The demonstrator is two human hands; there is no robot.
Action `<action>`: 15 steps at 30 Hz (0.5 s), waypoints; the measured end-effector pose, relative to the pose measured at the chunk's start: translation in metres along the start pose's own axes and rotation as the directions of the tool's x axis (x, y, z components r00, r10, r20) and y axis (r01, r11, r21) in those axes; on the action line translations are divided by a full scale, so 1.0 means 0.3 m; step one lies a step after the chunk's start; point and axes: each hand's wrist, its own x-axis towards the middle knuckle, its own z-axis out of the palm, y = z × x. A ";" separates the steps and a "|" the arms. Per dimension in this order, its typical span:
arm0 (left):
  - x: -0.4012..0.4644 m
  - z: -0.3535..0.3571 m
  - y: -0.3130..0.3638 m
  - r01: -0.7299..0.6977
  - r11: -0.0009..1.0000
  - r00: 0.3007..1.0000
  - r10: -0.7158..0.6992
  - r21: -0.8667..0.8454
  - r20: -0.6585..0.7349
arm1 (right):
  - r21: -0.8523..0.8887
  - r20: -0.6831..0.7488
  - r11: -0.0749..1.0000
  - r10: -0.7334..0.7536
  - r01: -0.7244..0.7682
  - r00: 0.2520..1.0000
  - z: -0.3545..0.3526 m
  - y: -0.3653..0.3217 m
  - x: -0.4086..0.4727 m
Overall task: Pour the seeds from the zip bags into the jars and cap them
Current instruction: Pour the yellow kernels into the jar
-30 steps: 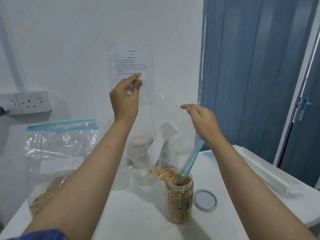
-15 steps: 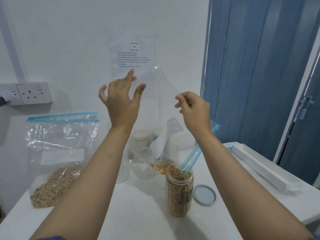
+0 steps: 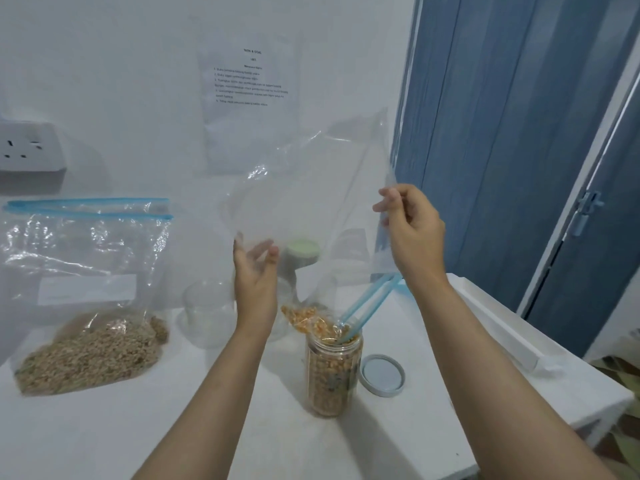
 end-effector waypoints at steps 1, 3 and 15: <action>0.003 0.011 -0.006 -0.003 0.999 1.000 0.002 -0.032 -0.005 | 0.001 0.034 1.000 0.014 -0.014 0.999 -0.010 0.016 -0.006; 0.017 0.031 0.002 -0.023 0.996 1.000 0.022 -0.089 -0.021 | 0.035 0.058 0.999 0.033 -0.036 0.998 -0.027 0.041 -0.010; 0.039 0.089 0.067 -0.085 0.977 0.995 0.075 -0.195 -0.059 | 0.045 0.006 0.999 -0.022 0.022 1.000 -0.071 0.036 0.063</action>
